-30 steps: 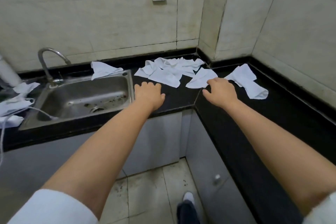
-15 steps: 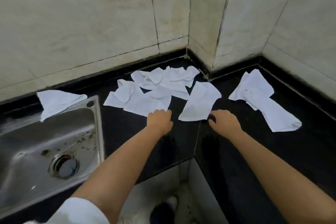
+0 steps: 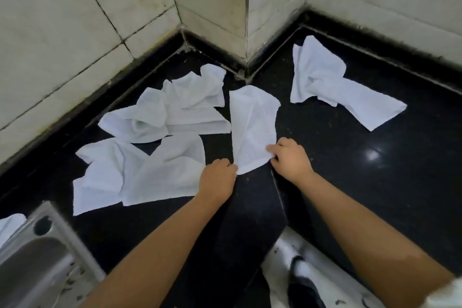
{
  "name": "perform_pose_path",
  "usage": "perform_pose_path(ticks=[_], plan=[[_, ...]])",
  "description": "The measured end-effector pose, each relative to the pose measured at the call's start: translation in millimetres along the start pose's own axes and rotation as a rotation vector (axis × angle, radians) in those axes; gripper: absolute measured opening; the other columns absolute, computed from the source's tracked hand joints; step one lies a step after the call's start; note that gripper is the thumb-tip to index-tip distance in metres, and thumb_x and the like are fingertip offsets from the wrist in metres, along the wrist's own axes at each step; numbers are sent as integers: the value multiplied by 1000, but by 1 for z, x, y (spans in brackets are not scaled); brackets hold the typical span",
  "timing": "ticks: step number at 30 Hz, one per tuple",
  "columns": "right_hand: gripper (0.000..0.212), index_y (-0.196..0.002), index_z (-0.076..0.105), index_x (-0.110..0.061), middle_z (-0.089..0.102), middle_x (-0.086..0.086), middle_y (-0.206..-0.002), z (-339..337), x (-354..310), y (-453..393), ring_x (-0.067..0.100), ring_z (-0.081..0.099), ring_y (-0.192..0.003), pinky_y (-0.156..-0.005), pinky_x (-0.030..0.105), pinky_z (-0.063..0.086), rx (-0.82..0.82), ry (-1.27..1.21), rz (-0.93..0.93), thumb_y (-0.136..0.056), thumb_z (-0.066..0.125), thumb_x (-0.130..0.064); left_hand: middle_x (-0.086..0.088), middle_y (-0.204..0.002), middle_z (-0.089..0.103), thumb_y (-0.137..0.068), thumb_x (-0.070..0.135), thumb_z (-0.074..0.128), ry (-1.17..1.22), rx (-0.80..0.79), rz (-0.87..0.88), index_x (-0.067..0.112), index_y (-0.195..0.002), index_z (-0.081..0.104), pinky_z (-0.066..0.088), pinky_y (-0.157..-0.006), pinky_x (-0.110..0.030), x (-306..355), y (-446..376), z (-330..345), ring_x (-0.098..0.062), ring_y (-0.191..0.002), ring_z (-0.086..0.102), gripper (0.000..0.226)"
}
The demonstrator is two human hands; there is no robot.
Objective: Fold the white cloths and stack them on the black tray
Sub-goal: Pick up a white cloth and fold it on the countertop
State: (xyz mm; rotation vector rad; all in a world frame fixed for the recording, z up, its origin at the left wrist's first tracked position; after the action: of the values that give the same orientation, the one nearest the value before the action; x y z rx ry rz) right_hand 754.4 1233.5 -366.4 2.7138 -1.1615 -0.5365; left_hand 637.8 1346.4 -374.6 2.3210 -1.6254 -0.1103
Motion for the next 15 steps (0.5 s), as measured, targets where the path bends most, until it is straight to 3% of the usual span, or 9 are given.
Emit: perform_pose_path(ticks=[2,4,7,10,12,15], plan=[[28,-111,62,-4,56,20,-105,-6,-3,-1,35,50,-102,-80,38,41,118,-102,23,-88,47,-7,-6,-72,65,-70,10,77,-1,152,72,8,-74,70,49,-51,-28,-2,-3,-10,-21,-62,63,7],[23,-102,66,1,58,22,-100,-20,-2,2,37,53,-97,-79,40,44,249,-179,28,-84,52,-3,-1,-53,60,-65,9,73,55,267,114,11,-57,66,42,-35,-22,-5,-8,-19,-17,-42,57,11],[15,-85,67,5,62,25,-88,-49,7,16,42,58,-82,-69,45,52,409,-216,-13,-73,58,4,-4,-52,58,-74,17,40,173,369,170,8,-57,62,41,-35,-20,4,-12,-50,-19,-40,56,30],[20,-79,68,4,62,24,-77,-79,29,43,39,61,-72,-64,36,51,517,-237,52,-69,51,2,-14,-60,59,-78,14,39,300,479,260,0,-65,59,38,-42,-22,31,-16,-93,-26,-48,56,29],[24,-87,71,2,65,24,-82,-103,52,68,36,63,-79,-68,30,46,609,-258,156,-73,51,2,-21,-65,57,-80,12,36,423,568,316,-5,-69,57,34,-48,-26,57,-16,-119,-29,-53,54,29],[24,-100,69,0,67,24,-93,-137,94,114,36,61,-92,-79,33,45,681,-250,311,-82,54,4,-18,-66,52,-83,15,32,582,658,435,-4,-70,54,27,-53,-26,108,-11,-152,-25,-56,45,32]])
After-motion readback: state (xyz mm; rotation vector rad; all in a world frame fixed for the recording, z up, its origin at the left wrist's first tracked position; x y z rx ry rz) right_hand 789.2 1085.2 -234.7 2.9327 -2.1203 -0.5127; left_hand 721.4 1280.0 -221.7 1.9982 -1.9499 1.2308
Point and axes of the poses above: each hand's wrist, its own y-axis away from the middle knuckle, its own z-axis out of the palm, x = y × z, the point moved 4 cm from there along -y, towards the middle knuckle
